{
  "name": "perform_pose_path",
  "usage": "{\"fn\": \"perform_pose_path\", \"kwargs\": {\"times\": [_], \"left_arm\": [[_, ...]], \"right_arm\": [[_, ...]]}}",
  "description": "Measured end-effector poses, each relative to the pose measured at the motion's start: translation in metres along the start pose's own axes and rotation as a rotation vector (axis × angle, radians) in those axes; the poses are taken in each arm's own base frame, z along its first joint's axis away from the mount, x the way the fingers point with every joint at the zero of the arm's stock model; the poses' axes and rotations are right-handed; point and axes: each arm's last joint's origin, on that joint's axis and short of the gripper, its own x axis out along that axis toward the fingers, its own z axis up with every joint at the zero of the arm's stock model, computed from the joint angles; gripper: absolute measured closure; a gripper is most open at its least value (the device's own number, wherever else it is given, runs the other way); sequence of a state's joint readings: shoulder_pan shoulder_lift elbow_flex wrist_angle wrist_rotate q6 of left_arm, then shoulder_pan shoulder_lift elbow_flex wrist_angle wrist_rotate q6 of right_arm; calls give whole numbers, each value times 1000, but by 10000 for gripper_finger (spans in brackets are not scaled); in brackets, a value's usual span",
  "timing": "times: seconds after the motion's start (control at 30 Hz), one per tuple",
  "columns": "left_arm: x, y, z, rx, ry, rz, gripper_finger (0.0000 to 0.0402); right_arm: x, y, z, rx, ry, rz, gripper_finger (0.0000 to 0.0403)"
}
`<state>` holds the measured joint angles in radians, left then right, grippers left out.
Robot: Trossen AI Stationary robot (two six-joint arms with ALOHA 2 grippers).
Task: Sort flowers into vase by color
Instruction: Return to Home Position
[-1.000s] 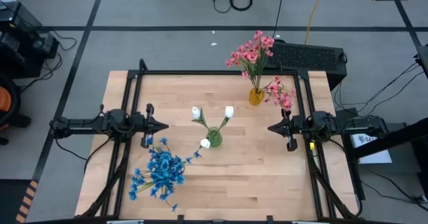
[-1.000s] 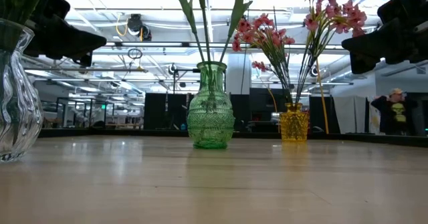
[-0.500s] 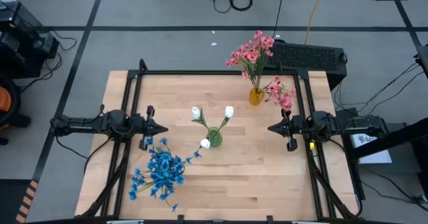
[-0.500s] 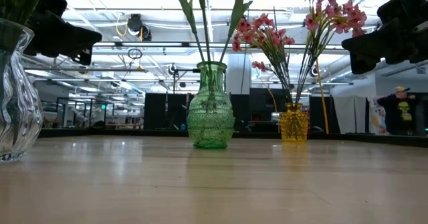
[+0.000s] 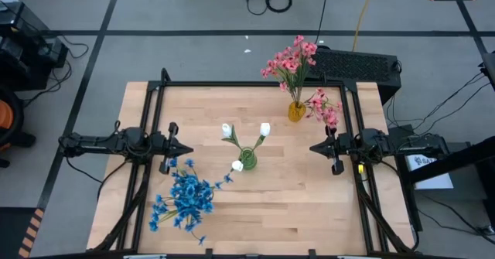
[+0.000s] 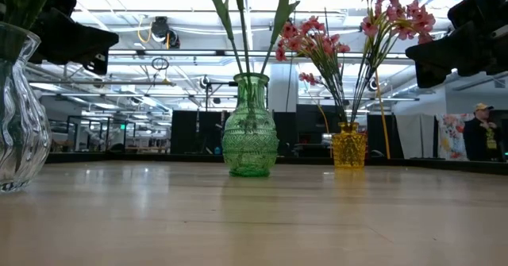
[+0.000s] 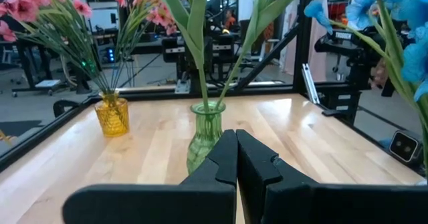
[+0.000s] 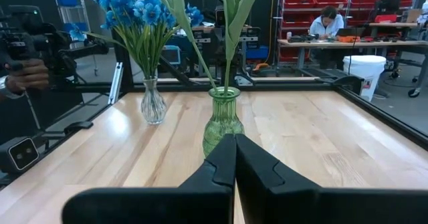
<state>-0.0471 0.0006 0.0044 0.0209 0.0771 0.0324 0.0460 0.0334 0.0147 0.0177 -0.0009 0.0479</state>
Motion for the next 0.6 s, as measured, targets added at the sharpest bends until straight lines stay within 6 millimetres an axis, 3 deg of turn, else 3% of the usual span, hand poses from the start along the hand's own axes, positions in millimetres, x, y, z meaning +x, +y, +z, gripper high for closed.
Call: {"fn": "perform_pose_path", "kwargs": {"times": [0.6], "left_arm": [[0,0,0,-103,1,2,386]], "right_arm": [[0,0,0,0,0,0,403]]}}
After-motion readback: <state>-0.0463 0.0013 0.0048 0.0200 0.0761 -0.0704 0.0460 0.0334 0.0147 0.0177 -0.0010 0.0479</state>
